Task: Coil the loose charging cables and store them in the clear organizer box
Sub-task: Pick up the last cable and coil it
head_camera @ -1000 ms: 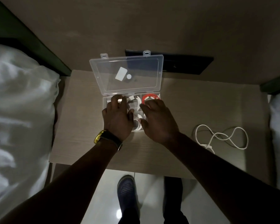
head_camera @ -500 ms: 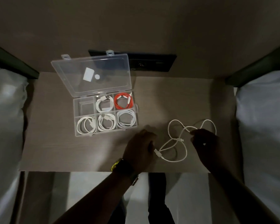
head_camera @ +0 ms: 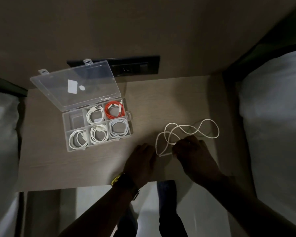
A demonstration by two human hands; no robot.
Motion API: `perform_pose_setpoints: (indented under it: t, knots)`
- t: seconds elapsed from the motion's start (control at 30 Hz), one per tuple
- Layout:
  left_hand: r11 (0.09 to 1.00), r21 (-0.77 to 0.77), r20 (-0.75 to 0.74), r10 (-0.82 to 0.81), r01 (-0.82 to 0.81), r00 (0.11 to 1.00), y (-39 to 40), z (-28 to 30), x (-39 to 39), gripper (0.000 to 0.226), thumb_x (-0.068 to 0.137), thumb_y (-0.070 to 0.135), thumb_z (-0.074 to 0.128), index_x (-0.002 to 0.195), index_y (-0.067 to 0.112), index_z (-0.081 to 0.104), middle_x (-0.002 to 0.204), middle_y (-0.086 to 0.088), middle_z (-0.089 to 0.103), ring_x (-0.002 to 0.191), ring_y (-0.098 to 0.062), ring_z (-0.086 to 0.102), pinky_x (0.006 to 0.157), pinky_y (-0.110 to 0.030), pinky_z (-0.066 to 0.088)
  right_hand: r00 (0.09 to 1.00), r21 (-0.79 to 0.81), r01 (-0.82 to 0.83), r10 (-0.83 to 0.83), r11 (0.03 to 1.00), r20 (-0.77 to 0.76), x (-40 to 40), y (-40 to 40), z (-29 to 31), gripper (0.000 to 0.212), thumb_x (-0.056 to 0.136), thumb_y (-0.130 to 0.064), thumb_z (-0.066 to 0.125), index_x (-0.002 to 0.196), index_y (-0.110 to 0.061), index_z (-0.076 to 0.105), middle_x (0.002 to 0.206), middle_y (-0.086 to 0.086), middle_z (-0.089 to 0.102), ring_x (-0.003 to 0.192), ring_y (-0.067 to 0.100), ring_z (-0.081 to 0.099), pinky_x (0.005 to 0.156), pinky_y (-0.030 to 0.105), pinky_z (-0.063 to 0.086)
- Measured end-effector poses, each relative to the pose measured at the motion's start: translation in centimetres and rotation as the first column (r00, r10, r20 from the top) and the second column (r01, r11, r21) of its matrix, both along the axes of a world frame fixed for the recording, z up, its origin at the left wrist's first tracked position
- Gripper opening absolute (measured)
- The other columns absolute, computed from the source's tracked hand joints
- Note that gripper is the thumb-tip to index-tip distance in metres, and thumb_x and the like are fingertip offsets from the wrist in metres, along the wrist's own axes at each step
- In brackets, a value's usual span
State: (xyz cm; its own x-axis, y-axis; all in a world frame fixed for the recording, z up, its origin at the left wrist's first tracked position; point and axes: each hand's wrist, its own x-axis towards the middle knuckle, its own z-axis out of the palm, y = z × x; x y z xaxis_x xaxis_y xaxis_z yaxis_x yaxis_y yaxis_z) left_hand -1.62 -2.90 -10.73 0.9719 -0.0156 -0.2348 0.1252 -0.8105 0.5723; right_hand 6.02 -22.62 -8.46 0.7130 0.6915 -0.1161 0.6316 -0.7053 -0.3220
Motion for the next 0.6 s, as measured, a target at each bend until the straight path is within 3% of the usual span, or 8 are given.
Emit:
perform_pose_setpoints:
  t: [0.1, 0.2, 0.27, 0.33, 0.37, 0.47, 0.53, 0.6]
  knots:
    - [0.999, -0.038, -0.044, 0.025, -0.027, 0.999, 0.0, 1.1, 0.0, 0.015, 0.097, 0.016, 0.051, 0.090, 0.007, 0.060, 0.092, -0.012, 0.062, 0.087, -0.029, 0.056, 0.079, -0.041, 0.042, 0.995, -0.004, -0.096, 0.096, 0.995, -0.038, 0.4, -0.6, -0.1, 0.037, 0.077, -0.018, 0.074, 0.113, -0.025, 0.067, 0.116, -0.001, 0.071, 0.114, 0.028, 0.063, 0.085, 0.039, 0.052]
    - [0.932, -0.322, -0.232, 0.093, -0.166, 0.968, -0.3, 2.8, 0.3, 0.017, 0.101, 0.018, 0.048, 0.089, 0.010, 0.059, 0.081, -0.002, 0.063, 0.074, -0.017, 0.057, 0.072, -0.040, 0.048, 0.986, 0.046, -0.162, 0.164, 0.986, -0.042, 0.6, -0.5, 0.2, 0.048, 0.078, -0.012, 0.075, 0.124, -0.019, 0.068, 0.126, 0.005, 0.070, 0.120, 0.029, 0.064, 0.096, 0.040, 0.053]
    - [0.699, -0.549, -0.461, 0.205, -0.459, 0.863, -0.5, 4.1, 0.5, 0.015, 0.100, 0.017, 0.051, 0.091, 0.013, 0.063, 0.070, 0.008, 0.061, 0.062, -0.008, 0.052, 0.063, -0.032, 0.047, 0.994, 0.129, -0.100, 0.105, 0.987, -0.032, 1.6, 0.0, 0.8, 0.026, 0.084, -0.016, 0.069, 0.110, -0.020, 0.070, 0.107, 0.004, 0.073, 0.100, 0.028, 0.068, 0.084, 0.040, 0.058]
    - [0.400, -0.621, -0.634, 0.250, -0.674, 0.732, -0.7, 5.4, 0.4, 0.015, 0.097, 0.015, 0.056, 0.098, 0.015, 0.070, 0.066, 0.009, 0.062, 0.060, -0.005, 0.052, 0.059, -0.026, 0.047, 0.997, 0.228, 0.028, -0.010, 0.973, -0.080, 2.6, 0.4, 1.5, 0.010, 0.088, -0.023, 0.063, 0.098, -0.024, 0.063, 0.100, -0.003, 0.065, 0.093, 0.022, 0.060, 0.076, 0.041, 0.053]
    - [0.294, -0.627, -0.681, 0.245, -0.722, 0.690, -0.8, 6.0, 0.3, 0.017, 0.095, 0.015, 0.057, 0.100, 0.015, 0.073, 0.066, 0.007, 0.062, 0.060, -0.005, 0.052, 0.059, -0.026, 0.046, 0.992, 0.261, 0.079, -0.051, 0.962, -0.114, 2.9, 0.5, 1.8, 0.013, 0.087, -0.023, 0.065, 0.100, -0.025, 0.061, 0.104, -0.006, 0.061, 0.097, 0.019, 0.056, 0.080, 0.039, 0.050]
    - [0.060, -0.638, -0.761, 0.107, -0.768, 0.640, -0.9, 7.9, 0.7, 0.016, 0.089, 0.017, 0.061, 0.085, 0.010, 0.075, 0.064, 0.001, 0.056, 0.059, -0.011, 0.050, 0.058, -0.026, 0.044, 0.986, 0.318, 0.030, 0.025, 0.947, -0.168, 3.1, 1.0, 2.6, 0.024, 0.088, -0.021, 0.068, 0.112, -0.022, 0.064, 0.119, -0.006, 0.061, 0.114, 0.014, 0.053, 0.093, 0.026, 0.044]
    - [-0.061, -0.596, -0.803, 0.016, -0.801, 0.596, -1.0, 9.1, 1.4, 0.014, 0.080, 0.020, 0.062, 0.068, 0.011, 0.063, 0.062, -0.002, 0.050, 0.055, -0.015, 0.045, 0.054, -0.027, 0.039, 0.953, 0.397, 0.027, 0.096, 0.918, -0.289, 3.0, 1.3, 3.3, 0.014, 0.097, -0.028, 0.055, 0.101, -0.021, 0.067, 0.103, -0.004, 0.067, 0.100, 0.011, 0.059, 0.085, 0.027, 0.045]
    - [-0.122, -0.544, -0.833, -0.043, -0.830, 0.552, -1.2, 10.1, 2.1, 0.029, 0.086, 0.030, 0.057, 0.064, 0.015, 0.047, 0.060, -0.001, 0.039, 0.051, -0.015, 0.038, 0.049, -0.025, 0.033, 0.854, 0.426, 0.187, 0.068, 0.885, -0.516, 3.2, 1.8, 4.2, 0.021, 0.099, -0.038, 0.047, 0.088, -0.026, 0.060, 0.082, -0.006, 0.065, 0.079, 0.009, 0.062, 0.072, 0.030, 0.047]
